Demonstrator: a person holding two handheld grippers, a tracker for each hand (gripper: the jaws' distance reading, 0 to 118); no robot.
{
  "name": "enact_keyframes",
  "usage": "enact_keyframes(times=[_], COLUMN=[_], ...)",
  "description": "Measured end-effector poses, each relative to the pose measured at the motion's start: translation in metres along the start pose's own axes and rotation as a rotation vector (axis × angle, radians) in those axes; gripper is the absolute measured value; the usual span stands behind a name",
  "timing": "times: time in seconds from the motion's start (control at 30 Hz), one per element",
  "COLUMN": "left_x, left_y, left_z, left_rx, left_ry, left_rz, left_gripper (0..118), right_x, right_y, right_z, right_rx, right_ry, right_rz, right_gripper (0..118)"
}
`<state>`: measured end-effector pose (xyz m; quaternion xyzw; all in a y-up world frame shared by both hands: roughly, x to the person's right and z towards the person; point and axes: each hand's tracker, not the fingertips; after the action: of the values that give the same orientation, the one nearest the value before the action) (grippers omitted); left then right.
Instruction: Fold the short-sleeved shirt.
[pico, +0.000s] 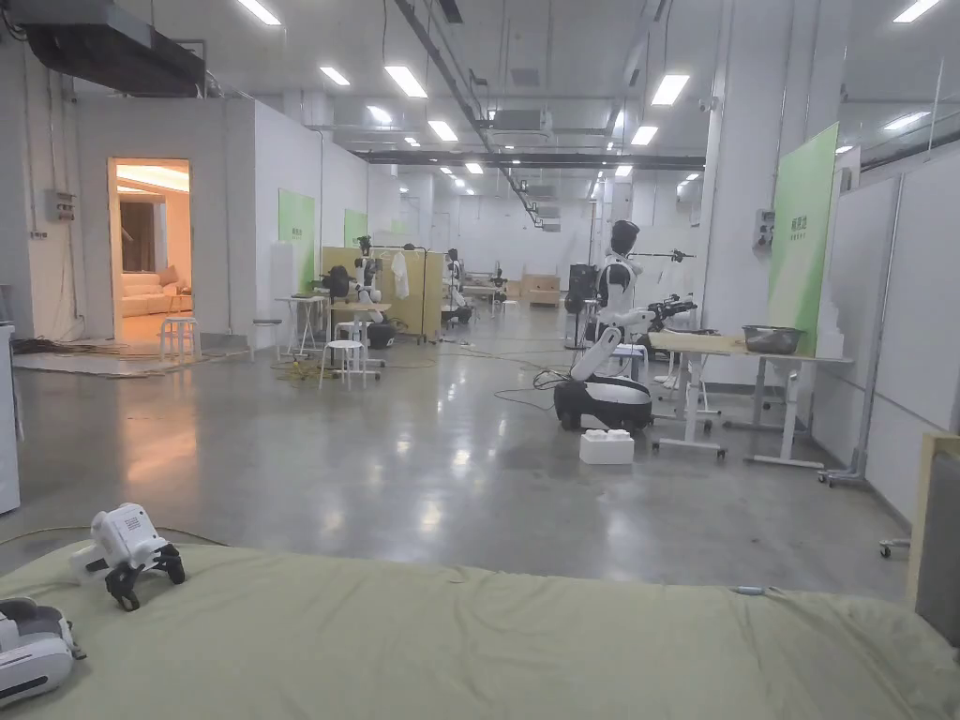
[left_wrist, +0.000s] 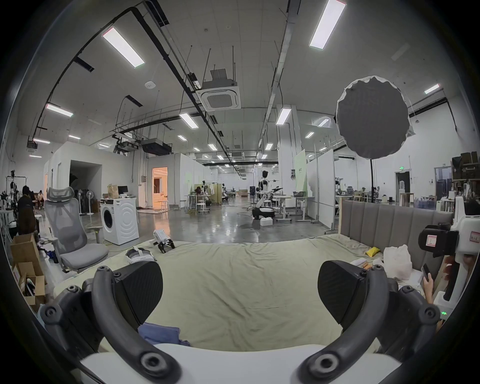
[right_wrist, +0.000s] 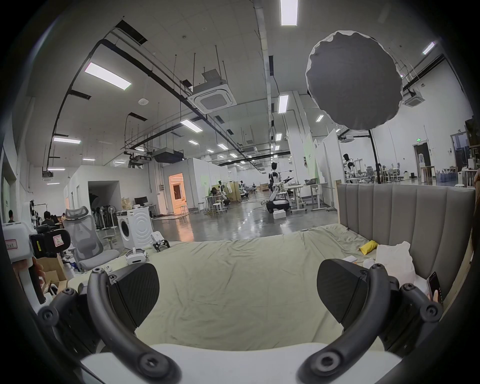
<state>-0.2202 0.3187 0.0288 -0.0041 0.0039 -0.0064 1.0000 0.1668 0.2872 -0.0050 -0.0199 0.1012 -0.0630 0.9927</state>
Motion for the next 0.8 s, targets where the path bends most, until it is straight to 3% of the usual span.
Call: enact_keyframes(times=[0.3, 0.37, 0.43, 0.5, 0.57, 0.67, 0.8], left_x=[0.002, 0.003, 0.003, 0.004, 0.005, 0.007, 0.010], left_y=[0.000, 0.001, 0.002, 0.003, 0.003, 0.004, 0.005], left_z=[-0.002, -0.002, -0.003, -0.004, -0.004, -0.004, -0.003], left_rx=[-0.012, -0.016, -0.016, -0.017, -0.016, -0.013, -0.009], left_ry=[0.000, -0.006, -0.008, -0.011, -0.018, -0.037, -0.049], left_rz=[-0.011, -0.009, -0.008, -0.007, 0.001, 0.010, -0.002], left_gripper=[118, 118, 118, 118, 118, 118, 118], right_x=[-0.006, -0.018, -0.037, -0.050, -0.057, -0.059, -0.060], right_y=[0.010, 0.017, 0.022, 0.024, 0.023, 0.021, 0.023], right_z=[-0.002, -0.004, -0.005, -0.006, -0.006, -0.001, -0.002], right_rx=[-0.060, -0.107, -0.169, -0.227, -0.224, -0.184, -0.179], right_ry=[-0.008, -0.117, -0.298, -0.380, -0.354, -0.232, -0.273], right_rz=[0.007, 0.039, 0.075, 0.117, 0.124, 0.113, 0.090], right_gripper=[118, 118, 118, 118, 118, 118, 118])
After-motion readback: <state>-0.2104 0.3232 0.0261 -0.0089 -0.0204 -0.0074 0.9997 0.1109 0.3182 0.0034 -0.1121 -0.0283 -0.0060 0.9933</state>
